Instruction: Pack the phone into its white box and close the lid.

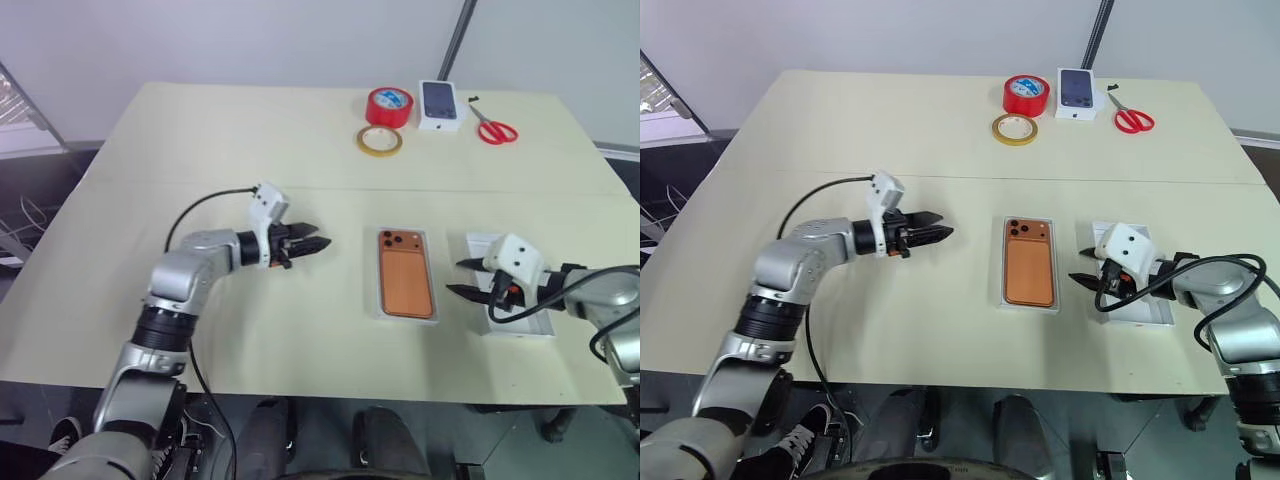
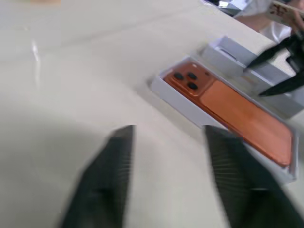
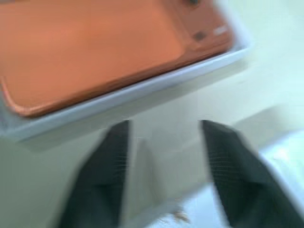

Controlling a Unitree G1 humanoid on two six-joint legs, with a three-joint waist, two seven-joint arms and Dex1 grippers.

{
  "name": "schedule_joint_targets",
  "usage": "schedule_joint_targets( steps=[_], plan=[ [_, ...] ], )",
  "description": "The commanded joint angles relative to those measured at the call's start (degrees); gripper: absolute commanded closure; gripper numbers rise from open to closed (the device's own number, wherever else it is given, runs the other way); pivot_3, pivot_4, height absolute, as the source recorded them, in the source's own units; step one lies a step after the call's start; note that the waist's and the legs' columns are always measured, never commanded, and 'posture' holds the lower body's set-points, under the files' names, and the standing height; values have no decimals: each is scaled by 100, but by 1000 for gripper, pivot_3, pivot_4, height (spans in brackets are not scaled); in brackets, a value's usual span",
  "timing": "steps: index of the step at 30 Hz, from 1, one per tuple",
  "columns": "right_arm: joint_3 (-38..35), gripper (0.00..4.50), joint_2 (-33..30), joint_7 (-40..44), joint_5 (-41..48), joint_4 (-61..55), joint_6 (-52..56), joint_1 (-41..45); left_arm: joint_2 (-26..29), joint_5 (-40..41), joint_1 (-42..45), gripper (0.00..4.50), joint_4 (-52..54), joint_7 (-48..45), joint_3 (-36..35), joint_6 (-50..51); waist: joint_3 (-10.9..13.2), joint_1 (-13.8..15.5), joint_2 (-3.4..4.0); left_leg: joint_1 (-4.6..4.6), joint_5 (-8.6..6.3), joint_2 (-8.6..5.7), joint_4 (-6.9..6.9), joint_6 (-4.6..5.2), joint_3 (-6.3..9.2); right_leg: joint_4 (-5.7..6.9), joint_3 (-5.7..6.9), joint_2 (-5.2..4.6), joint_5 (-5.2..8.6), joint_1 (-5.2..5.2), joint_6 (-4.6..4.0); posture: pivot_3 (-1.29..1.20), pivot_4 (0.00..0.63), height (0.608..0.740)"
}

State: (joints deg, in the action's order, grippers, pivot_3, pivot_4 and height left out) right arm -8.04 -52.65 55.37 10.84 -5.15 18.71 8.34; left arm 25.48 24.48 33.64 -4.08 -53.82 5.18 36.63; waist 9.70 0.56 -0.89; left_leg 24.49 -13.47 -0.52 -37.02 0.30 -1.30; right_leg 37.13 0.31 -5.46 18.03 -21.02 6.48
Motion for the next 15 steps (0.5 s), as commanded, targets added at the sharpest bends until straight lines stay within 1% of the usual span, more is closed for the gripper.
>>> schedule_joint_targets(
  steps=[1,3,5,7,11,13,14,15],
  plan=[
    [-401,33,73,-636,-45,-117,415,154,320,89,-134,44,264,-559,-218,-629,0,2,1,0,0,0,1,0,0,0,0,0,0,-2,0,0,150,728],
    [-533,33,307,-1060,123,-354,1084,186,430,-134,-233,44,143,-644,-268,-1312,1,15,0,0,-1,0,2,1,0,0,-1,-3,1,-3,-2,0,150,728],
    [-513,33,462,-1305,163,-789,1638,-6,489,-133,-346,44,-54,-931,-400,-1935,0,23,2,2,-1,1,2,1,1,-1,-1,-7,1,-5,-3,0,150,728],
    [-496,33,557,-1447,206,-1164,2070,-210,543,-83,-419,44,-244,-1206,-483,-2315,0,23,2,5,-2,1,5,1,0,-3,-1,-8,1,-8,-3,0,150,728],
    [-487,33,415,-1626,146,-1669,2799,-514,639,26,-569,44,-337,-1677,-552,-2686,0,6,5,21,-3,1,4,5,-1,0,-3,-9,0,-28,-3,0,150,728],
    [-596,33,344,-1743,310,-1929,3752,-456,708,-90,-641,44,-330,-1788,-440,-2771,1,3,7,21,-5,1,4,7,-1,1,-3,-9,0,-28,-4,0,150,728],
    [-643,33,342,-1765,445,-2087,4158,-356,706,-155,-666,44,-321,-1800,-408,-2877,1,4,7,21,-5,1,4,8,-1,2,-4,-9,1,-30,-5,0,150,728],
    [-749,33,406,-1768,683,-2241,4785,-153,690,-119,-686,44,-269,-1799,-382,-2779,1,3,7,21,-5,2,4,8,-1,2,-3,-9,1,-30,-5,0,150,728]
  ],
)
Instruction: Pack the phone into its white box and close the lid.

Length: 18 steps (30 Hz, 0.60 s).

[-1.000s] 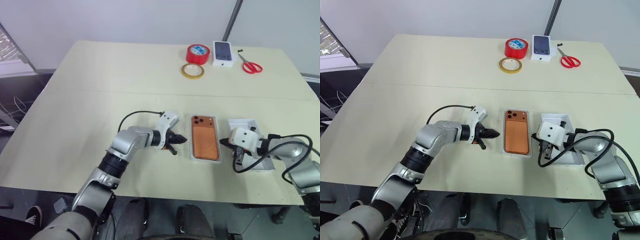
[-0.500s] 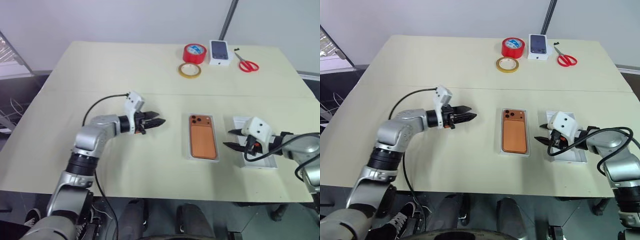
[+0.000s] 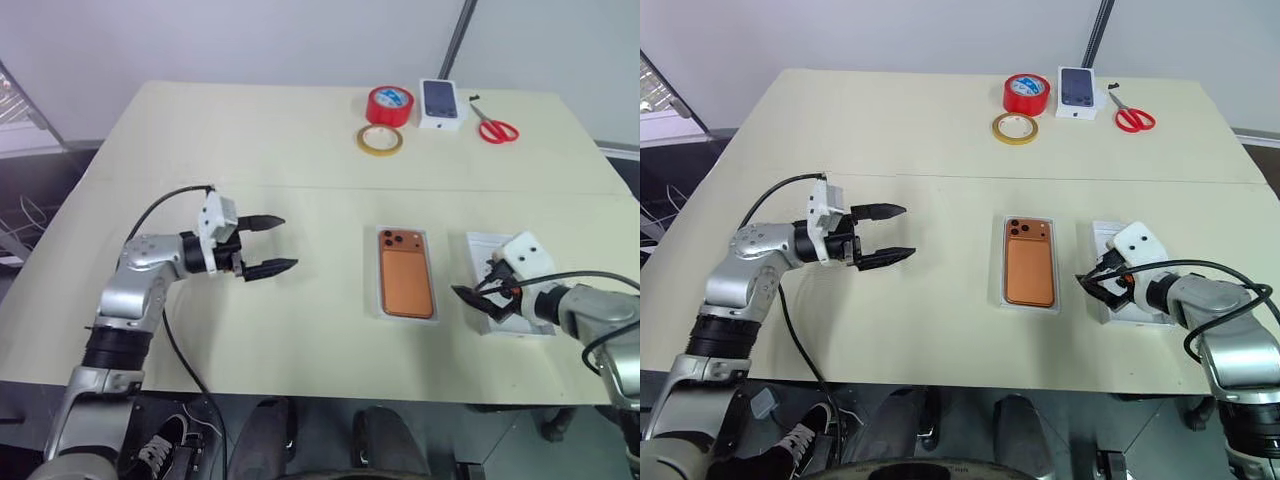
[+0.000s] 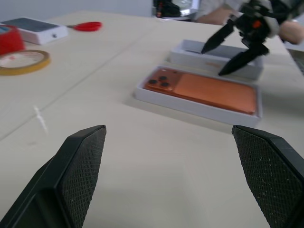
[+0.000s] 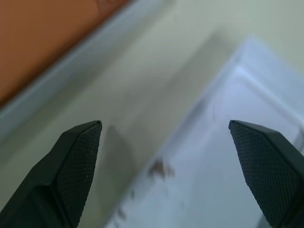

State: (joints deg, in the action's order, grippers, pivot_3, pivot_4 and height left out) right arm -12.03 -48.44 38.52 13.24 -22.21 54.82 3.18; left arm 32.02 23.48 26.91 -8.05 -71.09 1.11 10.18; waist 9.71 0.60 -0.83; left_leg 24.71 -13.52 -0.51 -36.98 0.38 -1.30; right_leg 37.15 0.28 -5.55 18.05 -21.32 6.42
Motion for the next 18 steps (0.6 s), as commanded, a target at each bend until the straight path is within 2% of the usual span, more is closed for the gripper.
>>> schedule_joint_targets(
  steps=[1,6,12,18],
  plan=[
    [-428,33,25,-57,659,-647,1698,551,4,-39,-30,44,178,-60,56,-172,0,-7,3,0,0,0,0,0,0,0,0,0,0,-1,0,0,150,728],
    [-714,33,199,-137,1143,-740,3560,1153,-94,-46,-50,44,317,-6,152,-121,0,4,2,3,-2,2,2,4,0,-1,0,1,-1,-4,2,0,150,728],
    [-375,33,-34,-523,1638,-349,3768,1590,-181,-114,-168,44,432,131,251,-214,0,-23,3,19,-4,1,-7,8,-1,-2,-1,-1,-2,-13,-1,0,150,728],
    [-347,33,198,-1417,1866,-9,3768,1768,-241,-151,-456,44,689,432,231,-165,-1,-35,6,27,-3,1,-5,9,-2,1,0,1,-3,-23,2,0,150,728]
  ],
)
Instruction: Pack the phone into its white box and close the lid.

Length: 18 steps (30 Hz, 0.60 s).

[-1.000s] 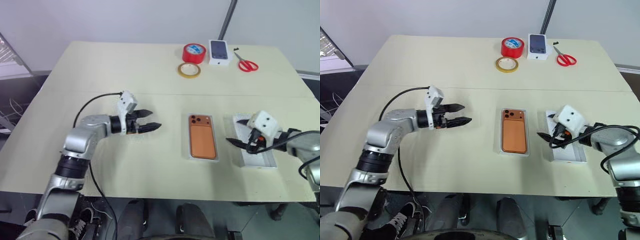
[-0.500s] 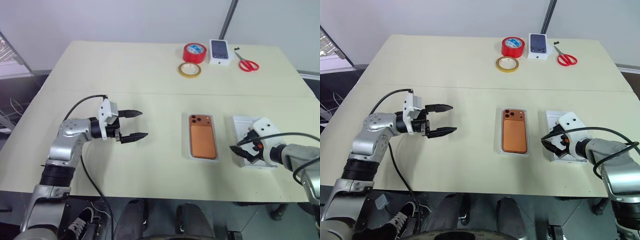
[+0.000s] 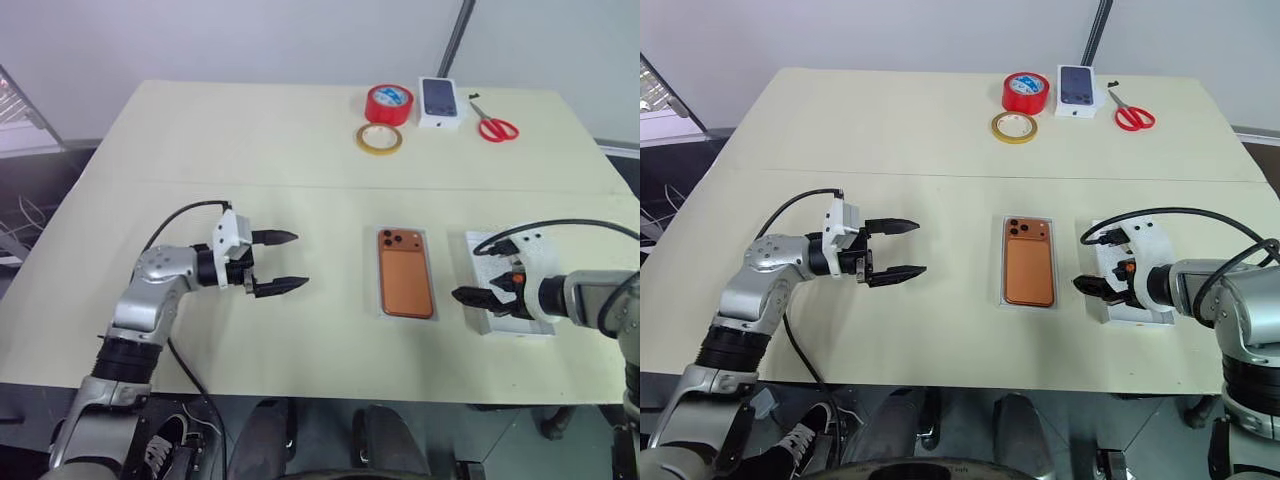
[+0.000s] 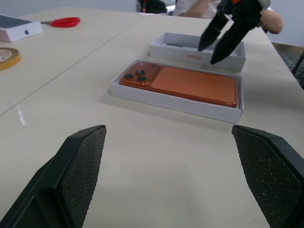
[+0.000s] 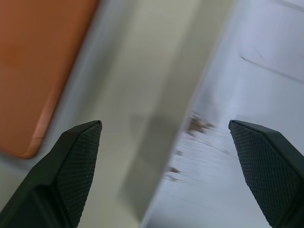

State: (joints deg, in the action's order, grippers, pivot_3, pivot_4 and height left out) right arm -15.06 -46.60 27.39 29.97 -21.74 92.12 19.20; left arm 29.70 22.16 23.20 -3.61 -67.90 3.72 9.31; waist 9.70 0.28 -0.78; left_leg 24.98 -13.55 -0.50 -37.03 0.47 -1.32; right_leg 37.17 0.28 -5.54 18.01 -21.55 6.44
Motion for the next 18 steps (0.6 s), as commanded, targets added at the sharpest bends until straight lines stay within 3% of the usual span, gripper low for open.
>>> schedule_joint_targets(
  steps=[1,2,5,12,18],
  plan=[
    [-9,33,22,-419,286,-94,38,139,-9,-12,-135,44,296,147,-29,-55,-1,-10,1,0,0,0,-1,0,0,1,0,0,0,0,0,0,150,728],
    [-25,33,93,-533,364,-97,38,128,-11,-10,-177,44,344,179,-22,-34,-1,-10,1,0,0,0,-1,0,0,2,0,1,0,-1,0,0,150,728],
    [-32,898,213,-955,454,29,38,112,-16,-44,-253,0,432,280,1,-18,-1,-9,1,1,0,0,0,0,0,3,0,1,0,-2,0,0,150,728],
    [419,4452,138,-1626,370,-83,38,61,-8,-50,-230,0,486,409,17,59,-2,-8,-1,1,0,0,-4,1,0,4,1,3,0,0,0,0,150,728],
    [266,4452,400,-1976,499,-92,38,-33,8,-62,-162,0,489,462,34,124,-10,-1,-14,1,0,0,-10,3,1,3,2,3,0,6,0,0,150,728]
  ],
)
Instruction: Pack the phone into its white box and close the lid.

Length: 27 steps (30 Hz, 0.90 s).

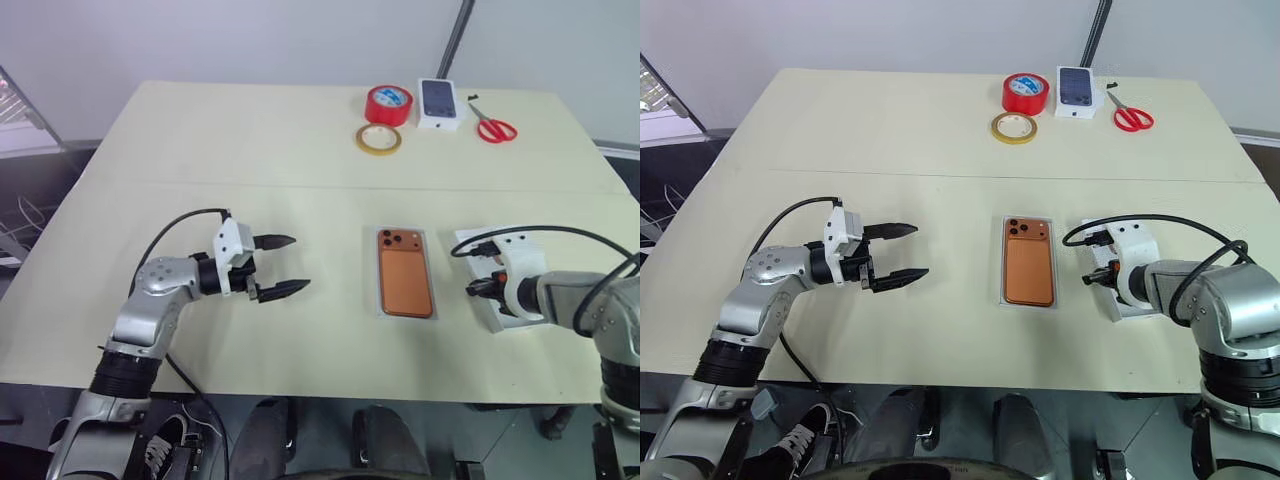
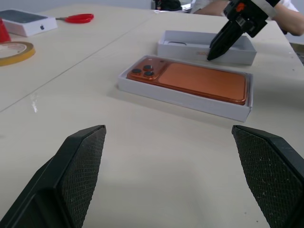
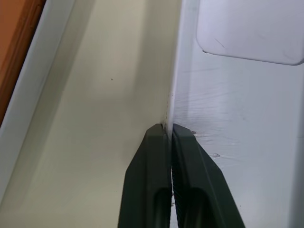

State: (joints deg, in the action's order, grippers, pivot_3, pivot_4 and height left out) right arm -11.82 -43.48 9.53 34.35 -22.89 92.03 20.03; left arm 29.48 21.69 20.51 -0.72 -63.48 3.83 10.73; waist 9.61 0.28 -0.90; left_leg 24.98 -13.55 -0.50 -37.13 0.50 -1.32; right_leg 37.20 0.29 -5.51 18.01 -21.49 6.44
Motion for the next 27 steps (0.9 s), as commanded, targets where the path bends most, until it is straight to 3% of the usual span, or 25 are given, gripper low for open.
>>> schedule_joint_targets(
  steps=[1,8,11,14,18,23,27],
  plan=[
    [-66,4452,99,-235,64,1,47,-117,29,-8,110,0,198,18,20,-3,-2,0,-3,0,0,0,0,0,0,0,0,0,0,0,0,0,150,728],
    [-367,4452,464,-391,-140,87,47,432,-23,-21,204,0,131,51,40,13,-2,-28,-2,0,0,0,0,0,0,1,-1,2,0,-1,0,0,150,728],
    [-1123,4452,1354,-368,-90,384,-290,1078,-46,2,216,0,127,77,20,26,3,-121,6,2,0,0,4,0,0,5,0,4,-1,-9,1,0,150,728],
    [-1083,4452,1655,22,-3,331,-1183,1165,-111,79,216,0,134,150,-28,103,6,-104,13,8,2,3,10,-1,-1,11,0,15,-1,-19,4,0,150,728],
    [-1425,4452,2273,-65,107,331,-1525,1349,-184,172,218,0,166,261,-100,226,6,-96,13,30,5,6,4,-3,0,22,2,24,-1,-39,7,0,150,728],
    [-2136,4452,3628,-155,1390,-41,-1657,1561,-366,301,101,0,367,563,-177,443,6,-108,13,38,10,3,-7,-8,-7,62,-2,25,-1,-68,7,0,150,728],
    [-2645,4452,4373,-1112,3663,-67,-1360,1636,-393,431,97,0,384,644,-245,619,6,-115,13,38,15,15,-1,-16,-9,83,-3,33,0,-82,7,0,150,728]
  ],
)
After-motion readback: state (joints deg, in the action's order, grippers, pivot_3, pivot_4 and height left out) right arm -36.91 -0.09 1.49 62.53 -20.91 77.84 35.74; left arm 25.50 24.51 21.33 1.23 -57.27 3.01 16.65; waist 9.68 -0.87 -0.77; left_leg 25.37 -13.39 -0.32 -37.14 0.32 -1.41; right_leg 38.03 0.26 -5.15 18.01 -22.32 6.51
